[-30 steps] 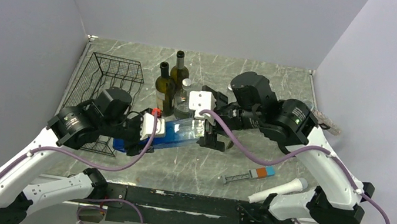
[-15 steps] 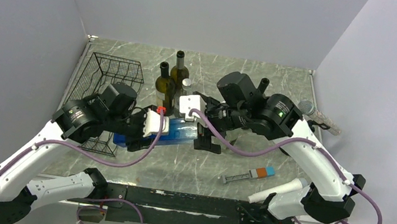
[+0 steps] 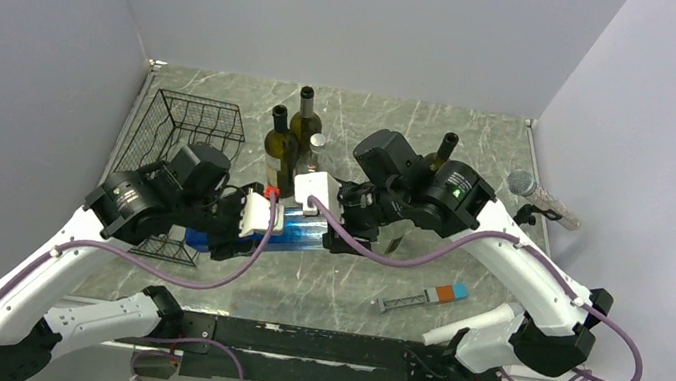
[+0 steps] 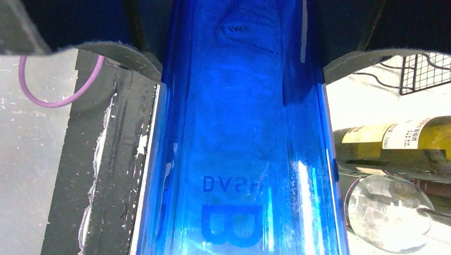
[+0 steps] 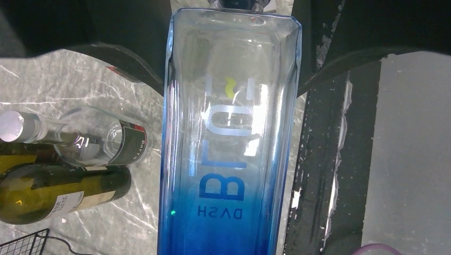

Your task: Put the wine bottle on the wine rack

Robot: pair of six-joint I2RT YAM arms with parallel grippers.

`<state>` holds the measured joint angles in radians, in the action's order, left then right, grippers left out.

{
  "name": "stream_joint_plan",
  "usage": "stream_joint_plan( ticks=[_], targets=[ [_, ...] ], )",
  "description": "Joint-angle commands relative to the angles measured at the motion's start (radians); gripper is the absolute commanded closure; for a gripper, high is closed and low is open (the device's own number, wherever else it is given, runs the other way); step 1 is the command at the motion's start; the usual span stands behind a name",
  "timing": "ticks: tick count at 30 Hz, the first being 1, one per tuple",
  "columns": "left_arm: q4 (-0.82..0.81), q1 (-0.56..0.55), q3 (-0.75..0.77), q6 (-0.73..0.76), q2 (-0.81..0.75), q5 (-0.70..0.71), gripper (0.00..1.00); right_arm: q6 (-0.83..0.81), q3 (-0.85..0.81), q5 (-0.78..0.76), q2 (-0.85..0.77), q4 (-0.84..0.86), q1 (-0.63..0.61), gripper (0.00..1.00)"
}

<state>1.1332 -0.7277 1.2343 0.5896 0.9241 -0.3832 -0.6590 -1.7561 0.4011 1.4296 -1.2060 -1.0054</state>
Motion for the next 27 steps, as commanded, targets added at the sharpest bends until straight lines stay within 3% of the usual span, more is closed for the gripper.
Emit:
stream_joint_plan(
  ticks=[1, 8, 11, 15, 18, 20, 21, 22, 27],
  targets=[
    [-0.200, 0.003, 0.055, 0.017, -0.066, -0.039, 0.99, 0.055, -0.010, -0.017, -0.013, 0.067, 0.011, 1.00],
    [-0.226, 0.003, 0.040, 0.012, -0.100, -0.036, 0.99, 0.092, -0.013, -0.003, -0.028, 0.125, 0.011, 1.00],
    [-0.237, 0.003, 0.030, -0.003, -0.110, -0.022, 0.94, 0.109, -0.005, -0.002, -0.040, 0.156, 0.011, 1.00],
    [-0.256, 0.002, 0.013, -0.025, -0.123, -0.015, 0.68, 0.129, 0.011, 0.004, -0.064, 0.199, 0.011, 1.00],
    [-0.278, 0.002, -0.005, -0.042, -0.136, -0.001, 0.34, 0.146, 0.031, 0.000, -0.087, 0.239, 0.012, 1.00],
    [-0.292, 0.002, -0.020, -0.056, -0.144, 0.012, 0.22, 0.161, 0.044, -0.009, -0.101, 0.262, 0.011, 1.00],
    [-0.300, 0.002, -0.026, -0.062, -0.148, 0.018, 0.08, 0.173, 0.050, -0.016, -0.106, 0.275, 0.011, 1.00],
    [-0.309, 0.003, -0.034, -0.072, -0.150, 0.032, 0.02, 0.190, 0.054, -0.033, -0.110, 0.288, 0.011, 1.00],
    [-0.318, 0.002, -0.052, -0.086, -0.150, 0.054, 0.01, 0.241, 0.071, -0.100, -0.115, 0.324, 0.016, 1.00]
  ],
)
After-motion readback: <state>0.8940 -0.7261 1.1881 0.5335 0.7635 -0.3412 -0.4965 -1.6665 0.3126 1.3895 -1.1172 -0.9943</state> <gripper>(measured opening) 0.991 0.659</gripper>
